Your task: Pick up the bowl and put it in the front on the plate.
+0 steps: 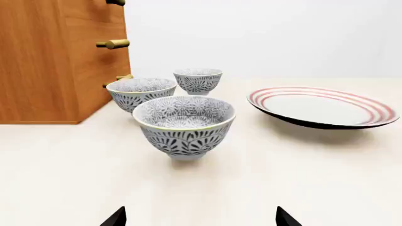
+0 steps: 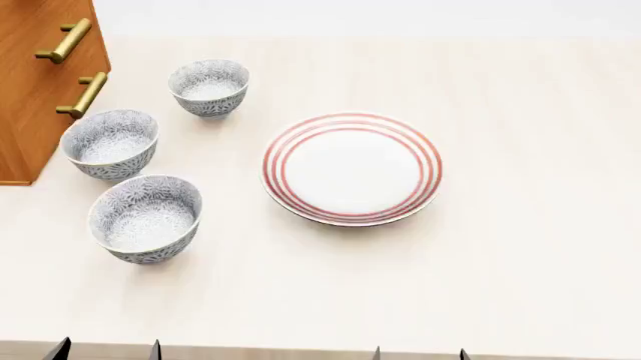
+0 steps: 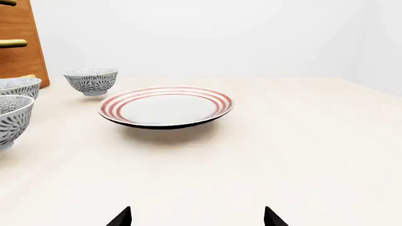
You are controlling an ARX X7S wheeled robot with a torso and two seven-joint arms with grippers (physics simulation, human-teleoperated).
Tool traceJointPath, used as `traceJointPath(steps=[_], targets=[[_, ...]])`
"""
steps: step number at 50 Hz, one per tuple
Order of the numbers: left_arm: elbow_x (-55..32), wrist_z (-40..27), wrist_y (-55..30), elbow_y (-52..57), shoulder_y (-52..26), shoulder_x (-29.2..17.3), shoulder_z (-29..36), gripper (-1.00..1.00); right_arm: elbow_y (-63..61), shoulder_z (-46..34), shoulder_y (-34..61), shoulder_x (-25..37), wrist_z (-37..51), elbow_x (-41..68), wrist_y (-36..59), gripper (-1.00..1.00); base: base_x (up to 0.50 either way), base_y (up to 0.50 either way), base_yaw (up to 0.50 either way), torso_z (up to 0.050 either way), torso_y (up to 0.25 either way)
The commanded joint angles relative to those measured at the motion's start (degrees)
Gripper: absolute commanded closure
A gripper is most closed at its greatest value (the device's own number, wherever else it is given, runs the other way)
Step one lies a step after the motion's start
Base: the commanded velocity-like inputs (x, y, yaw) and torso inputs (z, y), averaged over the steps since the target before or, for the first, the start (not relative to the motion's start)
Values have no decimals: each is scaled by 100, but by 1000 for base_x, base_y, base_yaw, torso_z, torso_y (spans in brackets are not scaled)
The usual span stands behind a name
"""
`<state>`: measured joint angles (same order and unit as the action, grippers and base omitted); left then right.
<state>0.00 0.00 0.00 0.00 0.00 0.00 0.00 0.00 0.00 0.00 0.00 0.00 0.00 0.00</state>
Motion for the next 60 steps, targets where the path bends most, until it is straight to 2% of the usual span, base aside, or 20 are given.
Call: traceJointPath(steps=[1,3,4,5,22,25,27,30,35,41,60], targets=[[-99,-95,-45,-19,-15,-95,98,-100,10,-131,-10,98,118,39,21,-100,0,0,0,0,0],[-152,-150,-66,-17,-22,-140,153,-100,2,-181,-7,144,169,99,23,-100,0,0,0,0,0],[-824,-389,-115,-62,-68,-548,696,-100,-247,-975,69,658,669,492,999,-100,0,0,0,0,0],[-51,-71,-32,-80,-40,-55,67,-100,40,-82,0,60,73,7,7,-100,0,0,0,0,0],[-273,-448,13,-28,-28,-310,366,-100,8,-374,-5,320,369,305,-52,-100,0,0,0,0,0],[-269,-558,313,107,16,-319,356,-100,-38,-357,-46,318,444,332,-670,-100,0,0,0,0,0],[-169,-721,906,350,87,-325,302,-100,-232,-261,-136,276,319,696,-1592,-100,0,0,0,0,0],[621,-1263,2045,941,285,-371,254,-100,-425,-216,-212,240,327,653,-3199,-100,0,0,0,0,0],[1561,-1800,3021,1643,542,-419,197,-100,-694,-228,-350,202,334,890,-4886,-100,0,0,0,0,0],[1862,-2081,3381,1880,646,-457,155,-100,-805,-282,-376,254,467,1030,-5228,-100,0,0,0,0,0],[2101,-2452,3439,2093,691,-553,183,-100,-770,-389,-344,389,691,913,-5566,-100,0,0,0,0,0]])
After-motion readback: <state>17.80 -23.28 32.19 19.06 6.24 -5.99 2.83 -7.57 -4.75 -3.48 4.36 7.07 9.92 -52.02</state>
